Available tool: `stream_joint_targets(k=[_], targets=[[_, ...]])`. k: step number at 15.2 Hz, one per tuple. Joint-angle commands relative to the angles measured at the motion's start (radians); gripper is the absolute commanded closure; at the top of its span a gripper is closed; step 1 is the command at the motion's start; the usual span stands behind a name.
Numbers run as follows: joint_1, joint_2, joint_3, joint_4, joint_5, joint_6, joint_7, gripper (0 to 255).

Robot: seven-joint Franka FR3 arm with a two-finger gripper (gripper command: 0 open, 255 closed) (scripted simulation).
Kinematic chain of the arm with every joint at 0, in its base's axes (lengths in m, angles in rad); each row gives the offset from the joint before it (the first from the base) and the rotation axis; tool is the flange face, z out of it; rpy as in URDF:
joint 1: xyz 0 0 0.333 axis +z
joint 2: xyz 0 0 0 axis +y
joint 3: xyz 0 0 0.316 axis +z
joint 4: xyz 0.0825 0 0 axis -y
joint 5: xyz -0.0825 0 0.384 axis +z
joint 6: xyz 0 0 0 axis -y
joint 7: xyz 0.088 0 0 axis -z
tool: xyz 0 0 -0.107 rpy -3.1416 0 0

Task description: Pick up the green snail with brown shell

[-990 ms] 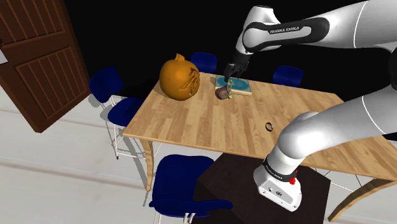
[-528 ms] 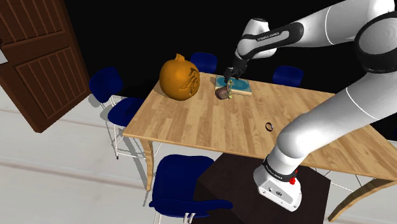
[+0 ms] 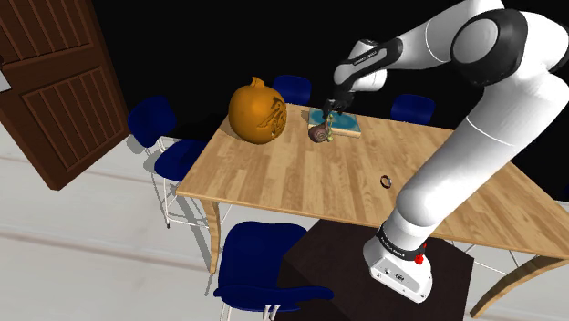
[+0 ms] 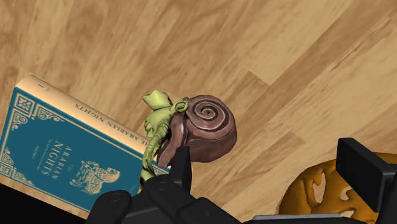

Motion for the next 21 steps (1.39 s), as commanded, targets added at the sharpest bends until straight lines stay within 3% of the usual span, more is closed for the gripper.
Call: stream_joint_targets(k=[1,5,10,20,21], targets=[[-0.004,0.073,-0.023,0.036,0.053,0.047,-0.053,0],[-0.034,0.219,-0.039,0.135,0.186,0.103,-0.172,0],[-0.121,0.398,-0.009,0.289,0.346,0.139,-0.306,0],[-0.166,0.485,0.041,0.295,0.429,0.217,-0.373,0],[-0.165,0.485,0.041,0.295,0.429,0.217,-0.372,255]])
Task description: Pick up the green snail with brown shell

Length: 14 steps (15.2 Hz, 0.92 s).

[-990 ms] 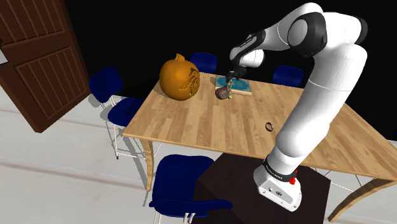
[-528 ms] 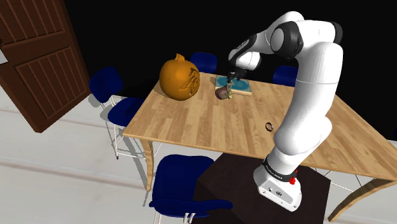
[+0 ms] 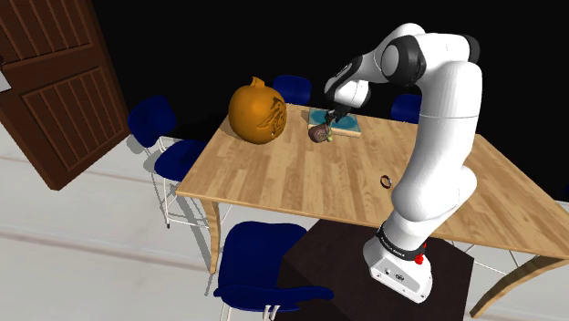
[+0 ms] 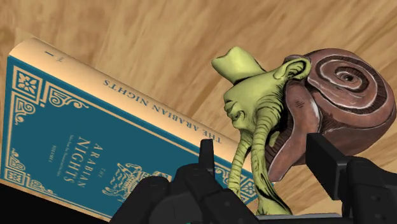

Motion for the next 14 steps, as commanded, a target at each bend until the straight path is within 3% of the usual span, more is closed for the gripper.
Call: stream_joint_targets(k=[1,9,14], targets=[[-0.001,0.001,0.001,0.000,0.001,0.002,-0.001,255],[-0.002,0.002,0.001,0.000,0.002,0.002,-0.002,255],[0.021,-0.044,-0.029,0.007,-0.043,-0.048,0.034,255]])
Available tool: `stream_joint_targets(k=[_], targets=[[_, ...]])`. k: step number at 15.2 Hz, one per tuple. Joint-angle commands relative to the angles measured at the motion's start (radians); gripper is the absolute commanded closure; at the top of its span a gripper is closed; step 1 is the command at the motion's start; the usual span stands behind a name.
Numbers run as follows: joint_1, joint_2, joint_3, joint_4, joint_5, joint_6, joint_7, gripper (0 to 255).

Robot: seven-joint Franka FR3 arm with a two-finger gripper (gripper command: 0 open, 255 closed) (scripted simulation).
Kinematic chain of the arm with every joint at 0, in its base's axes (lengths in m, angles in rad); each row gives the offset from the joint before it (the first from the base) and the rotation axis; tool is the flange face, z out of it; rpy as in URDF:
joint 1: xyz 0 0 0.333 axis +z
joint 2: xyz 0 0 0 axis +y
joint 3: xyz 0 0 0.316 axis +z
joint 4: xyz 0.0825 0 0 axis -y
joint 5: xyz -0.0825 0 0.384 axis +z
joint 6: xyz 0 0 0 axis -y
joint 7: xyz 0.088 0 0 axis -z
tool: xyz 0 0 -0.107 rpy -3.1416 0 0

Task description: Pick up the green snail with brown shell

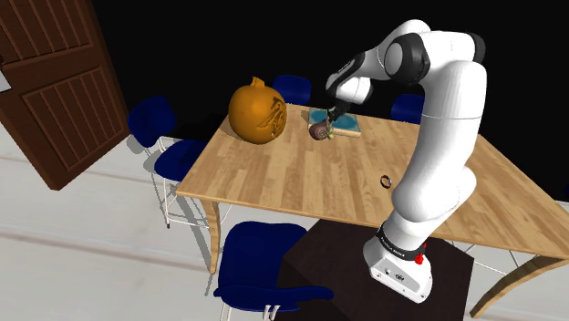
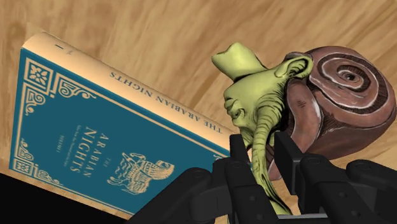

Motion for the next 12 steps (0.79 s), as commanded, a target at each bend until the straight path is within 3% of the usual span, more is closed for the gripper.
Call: stream_joint_targets(k=[1,12], targets=[[0.009,-0.021,-0.013,0.005,-0.021,-0.024,0.016,255],[0.038,-0.096,-0.053,0.035,-0.098,-0.121,0.077,255]])
